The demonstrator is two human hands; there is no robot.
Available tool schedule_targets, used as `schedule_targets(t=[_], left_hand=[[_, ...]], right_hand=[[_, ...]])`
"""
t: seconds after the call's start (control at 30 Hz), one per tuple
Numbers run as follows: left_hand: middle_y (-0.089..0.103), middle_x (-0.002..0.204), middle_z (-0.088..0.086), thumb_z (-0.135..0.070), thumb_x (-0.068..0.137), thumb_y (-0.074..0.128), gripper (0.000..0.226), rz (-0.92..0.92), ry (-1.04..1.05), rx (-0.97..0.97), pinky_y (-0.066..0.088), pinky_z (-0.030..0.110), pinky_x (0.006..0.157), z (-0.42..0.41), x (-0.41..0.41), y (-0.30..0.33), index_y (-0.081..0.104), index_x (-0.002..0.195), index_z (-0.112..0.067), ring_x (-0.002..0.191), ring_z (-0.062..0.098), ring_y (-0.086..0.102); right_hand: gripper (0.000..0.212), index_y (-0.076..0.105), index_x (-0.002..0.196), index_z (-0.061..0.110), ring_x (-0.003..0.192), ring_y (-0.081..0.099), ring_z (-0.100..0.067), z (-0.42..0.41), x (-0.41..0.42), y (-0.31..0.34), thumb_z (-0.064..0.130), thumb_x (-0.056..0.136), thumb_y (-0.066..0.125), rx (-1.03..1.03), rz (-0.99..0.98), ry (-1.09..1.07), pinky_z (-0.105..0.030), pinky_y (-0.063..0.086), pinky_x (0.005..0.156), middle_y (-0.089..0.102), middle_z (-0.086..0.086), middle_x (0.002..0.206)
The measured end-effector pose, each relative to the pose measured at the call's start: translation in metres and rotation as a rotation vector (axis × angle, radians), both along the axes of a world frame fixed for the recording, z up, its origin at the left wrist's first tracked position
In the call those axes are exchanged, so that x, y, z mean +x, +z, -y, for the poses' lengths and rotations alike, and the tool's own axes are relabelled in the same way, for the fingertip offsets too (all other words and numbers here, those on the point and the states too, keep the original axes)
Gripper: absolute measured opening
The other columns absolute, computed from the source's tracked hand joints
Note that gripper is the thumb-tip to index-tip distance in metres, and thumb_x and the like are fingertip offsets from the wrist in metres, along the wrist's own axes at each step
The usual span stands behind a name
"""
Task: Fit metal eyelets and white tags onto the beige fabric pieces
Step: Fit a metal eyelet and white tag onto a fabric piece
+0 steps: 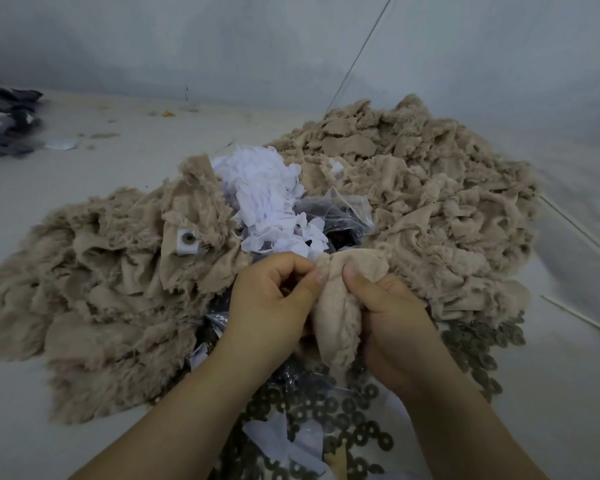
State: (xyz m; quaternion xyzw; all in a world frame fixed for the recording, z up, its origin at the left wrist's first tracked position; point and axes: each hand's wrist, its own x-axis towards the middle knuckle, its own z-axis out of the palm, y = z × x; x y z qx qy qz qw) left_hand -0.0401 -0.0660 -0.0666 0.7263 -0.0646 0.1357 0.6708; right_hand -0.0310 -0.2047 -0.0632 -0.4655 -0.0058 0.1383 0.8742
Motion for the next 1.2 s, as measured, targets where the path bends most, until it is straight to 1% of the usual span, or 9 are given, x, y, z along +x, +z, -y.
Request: schedule_targets(t=[0.07, 0.17, 0.4, 0.53, 0.63, 0.8, 0.97, 1.1, 1.2], left_hand=[[0.062, 0.059, 0.006, -0.015, 0.092, 0.065, 0.021, -0.021, 0.009, -0.042, 0.047, 0.023, 0.045, 0.001, 0.001, 0.000, 0.070, 0.072, -0.013, 0.050, 0.012, 0.056], [0.055, 0.055, 0.001, -0.015, 0.095, 0.062, 0.028, -0.015, 0.046, -0.011, 0.042, 0.025, 0.049, 0.004, 0.003, 0.002, 0.064, 0.068, -0.012, 0.053, 0.012, 0.049], [0.042, 0.056, -0.001, -0.013, 0.098, 0.057, 0.035, 0.061, 0.077, 0.117, 0.034, 0.034, 0.052, 0.008, 0.004, 0.006, 0.046, 0.066, -0.004, 0.054, 0.013, 0.037], [0.040, 0.055, -0.005, -0.016, 0.098, 0.055, 0.035, 0.148, 0.104, 0.186, 0.033, 0.021, 0.049, 0.013, 0.002, 0.007, 0.046, 0.067, -0.003, 0.053, 0.005, 0.036], [0.045, 0.062, 0.006, -0.023, 0.092, 0.051, 0.033, 0.190, 0.132, 0.188, 0.033, 0.019, 0.050, 0.018, -0.001, 0.006, 0.046, 0.066, -0.002, 0.056, 0.004, 0.038], [0.042, 0.058, -0.005, -0.022, 0.091, 0.051, 0.033, 0.194, 0.165, 0.177, 0.033, 0.015, 0.050, 0.021, 0.000, 0.004, 0.045, 0.065, -0.004, 0.056, 0.004, 0.039], [0.043, 0.058, -0.003, -0.014, 0.099, 0.053, 0.034, 0.170, 0.116, 0.166, 0.033, 0.015, 0.050, 0.014, 0.003, 0.004, 0.047, 0.068, 0.000, 0.055, 0.003, 0.037], [0.043, 0.058, 0.000, -0.016, 0.099, 0.055, 0.035, 0.113, 0.112, 0.176, 0.033, 0.023, 0.052, 0.009, 0.007, 0.005, 0.048, 0.069, 0.001, 0.055, 0.008, 0.037], [0.048, 0.061, 0.015, -0.021, 0.098, 0.055, 0.036, 0.078, 0.155, 0.148, 0.038, 0.038, 0.054, 0.008, 0.005, 0.003, 0.050, 0.070, 0.001, 0.057, 0.014, 0.041]], right_hand=[[0.040, 0.069, 0.110, -0.005, 0.101, 0.070, -0.040, -0.002, -0.001, -0.001, 0.026, 0.087, 0.060, -0.008, 0.003, -0.022, -0.046, 0.060, 0.086, 0.070, -0.029, 0.109], [0.032, 0.074, 0.103, 0.001, 0.101, 0.071, -0.035, -0.005, -0.003, -0.002, 0.026, 0.085, 0.065, -0.024, 0.054, -0.024, -0.039, 0.060, 0.081, 0.072, -0.025, 0.108], [0.032, 0.070, 0.113, -0.002, 0.107, 0.069, -0.034, -0.004, -0.006, 0.002, 0.015, 0.086, 0.063, 0.079, -0.003, 0.066, -0.038, 0.060, 0.083, 0.070, -0.025, 0.114], [0.048, 0.063, 0.124, -0.002, 0.112, 0.067, -0.037, -0.006, -0.007, 0.001, 0.021, 0.083, 0.065, 0.131, -0.157, 0.109, -0.046, 0.057, 0.092, 0.067, -0.026, 0.121], [0.055, 0.059, 0.130, -0.001, 0.117, 0.064, -0.035, -0.007, -0.008, 0.003, 0.028, 0.083, 0.063, 0.145, -0.218, 0.149, -0.045, 0.053, 0.096, 0.065, -0.025, 0.126], [0.051, 0.059, 0.127, -0.004, 0.110, 0.068, -0.034, -0.004, -0.010, 0.006, 0.025, 0.085, 0.060, 0.186, -0.170, 0.169, -0.039, 0.061, 0.079, 0.066, -0.027, 0.122], [0.044, 0.062, 0.124, -0.004, 0.111, 0.067, -0.034, -0.004, -0.007, 0.001, 0.022, 0.088, 0.059, 0.199, -0.136, 0.140, -0.038, 0.060, 0.081, 0.066, -0.027, 0.121], [0.042, 0.067, 0.121, 0.002, 0.113, 0.067, -0.032, -0.004, -0.006, -0.003, 0.030, 0.090, 0.060, 0.157, -0.108, 0.143, -0.039, 0.059, 0.085, 0.068, -0.022, 0.122], [0.032, 0.075, 0.108, 0.013, 0.111, 0.069, -0.025, -0.007, -0.008, -0.006, 0.036, 0.087, 0.072, -0.037, 0.090, 0.072, -0.032, 0.058, 0.087, 0.072, -0.014, 0.116]])
